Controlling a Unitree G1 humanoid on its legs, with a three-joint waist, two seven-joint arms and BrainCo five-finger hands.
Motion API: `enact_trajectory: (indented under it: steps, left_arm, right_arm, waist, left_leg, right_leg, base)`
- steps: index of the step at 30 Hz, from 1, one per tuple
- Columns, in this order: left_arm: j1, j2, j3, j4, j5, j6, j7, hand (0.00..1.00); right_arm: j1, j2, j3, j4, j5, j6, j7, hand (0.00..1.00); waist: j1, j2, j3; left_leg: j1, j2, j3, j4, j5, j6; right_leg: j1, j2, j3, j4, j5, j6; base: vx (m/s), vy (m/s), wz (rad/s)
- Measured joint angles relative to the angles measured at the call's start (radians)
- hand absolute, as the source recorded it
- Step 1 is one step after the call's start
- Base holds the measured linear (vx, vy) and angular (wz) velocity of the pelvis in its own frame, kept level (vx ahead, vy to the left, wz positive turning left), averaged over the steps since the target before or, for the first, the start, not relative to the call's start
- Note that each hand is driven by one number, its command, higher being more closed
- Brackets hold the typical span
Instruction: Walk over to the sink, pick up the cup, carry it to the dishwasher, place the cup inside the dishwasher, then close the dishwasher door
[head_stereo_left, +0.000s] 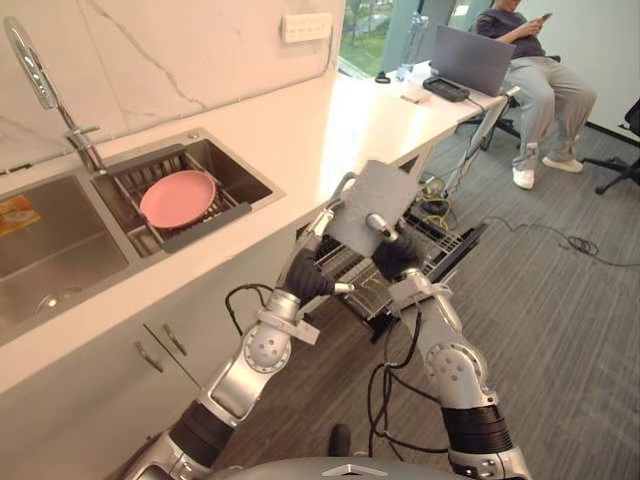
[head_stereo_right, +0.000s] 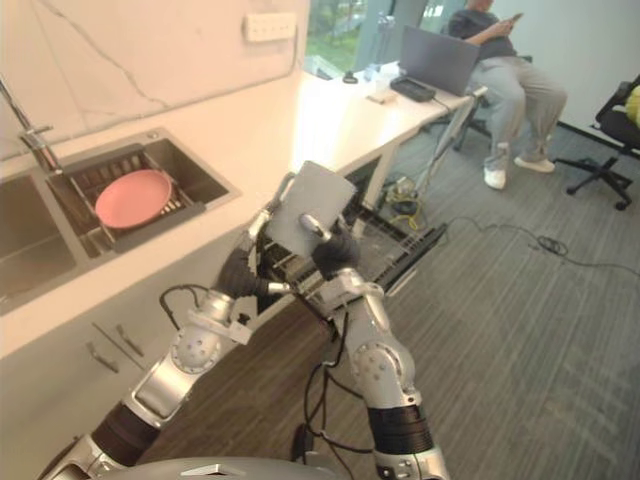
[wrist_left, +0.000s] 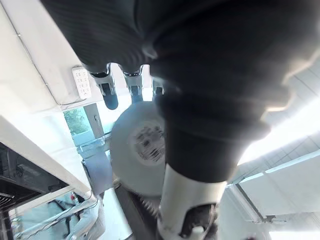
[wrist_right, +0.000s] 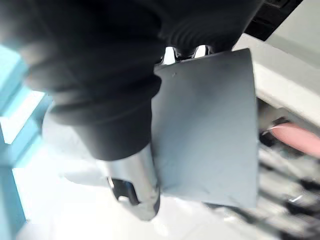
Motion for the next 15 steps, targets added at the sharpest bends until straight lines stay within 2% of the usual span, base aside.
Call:
enact_trajectory:
  steps: [2,3,5,6,8,12,15]
  left_arm:
    - [0.022,-0.001,-0.009,0.016,-0.007,0.01,-0.017,0.0]
    - [0.047,0.011,-0.041,0.081,-0.018,0.045,-0.048,0.0]
    - [0.067,0.012,-0.063,0.119,-0.025,0.065,-0.065,0.0]
    - [0.09,0.011,-0.079,0.124,-0.028,0.081,-0.079,0.0]
    - [0.09,0.003,-0.08,0.109,-0.045,0.081,-0.085,0.0]
    - [0.071,-0.003,-0.069,0.053,-0.083,0.079,-0.083,0.0]
    - [0.068,-0.009,-0.049,0.03,-0.146,0.081,-0.087,0.0]
  right_arm:
    - [-0.002,0.016,-0.03,-0.003,0.011,-0.053,0.0,1.0]
    - [-0.012,0.032,-0.057,-0.037,0.044,-0.115,0.0,1.0]
    - [-0.013,0.039,-0.075,-0.074,0.051,-0.148,0.001,1.0]
    - [-0.022,0.039,-0.085,-0.09,0.051,-0.183,0.003,1.0]
    - [-0.026,0.039,-0.095,-0.085,0.051,-0.203,0.002,1.0]
    - [-0.023,0.058,-0.119,-0.079,0.072,-0.214,0.0,1.0]
    - [-0.013,0.057,-0.132,-0.078,0.079,-0.229,0.001,1.0]
  waist:
    - [0.0,-0.001,0.0]
    - [-0.001,0.0,0.0]
    - [-0.003,-0.001,0.0]
    - [-0.006,-0.001,0.001]
    - [-0.004,-0.001,0.001]
    - [0.001,-0.002,0.001]
    - [0.001,-0.003,0.002]
  left_leg:
    - [0.004,0.0,0.006,-0.006,0.0,0.0]
    - [0.013,-0.002,0.009,-0.014,0.002,-0.001]
    - [0.016,-0.001,0.009,-0.014,0.003,-0.002]
    - [0.017,0.0,0.008,-0.013,0.003,-0.002]
    - [0.017,0.0,0.007,-0.013,0.003,-0.002]
    - [0.018,0.0,0.006,-0.013,0.002,-0.002]
    - [0.019,0.0,0.006,-0.014,0.001,0.0]
  right_leg:
    - [0.0,0.0,0.001,0.0,-0.006,0.007]
    - [0.0,0.0,0.004,0.0,-0.01,0.006]
    - [0.0,0.001,0.003,0.0,-0.01,0.005]
    - [0.0,0.002,0.001,0.0,-0.005,-0.002]
    - [0.001,0.001,0.0,0.0,-0.004,-0.003]
    - [0.004,0.0,-0.002,0.0,-0.004,-0.002]
    - [0.012,0.0,-0.004,0.0,-0.005,-0.001]
  base:
    - [0.0,0.002,-0.06]
    - [0.03,0.003,-0.05]
    - [0.04,0.006,-0.01]
    - [0.04,0.009,0.03]
    - [0.02,0.005,0.02]
    - [0.0,0.0,0.0]
    - [0.0,0.0,0.0]
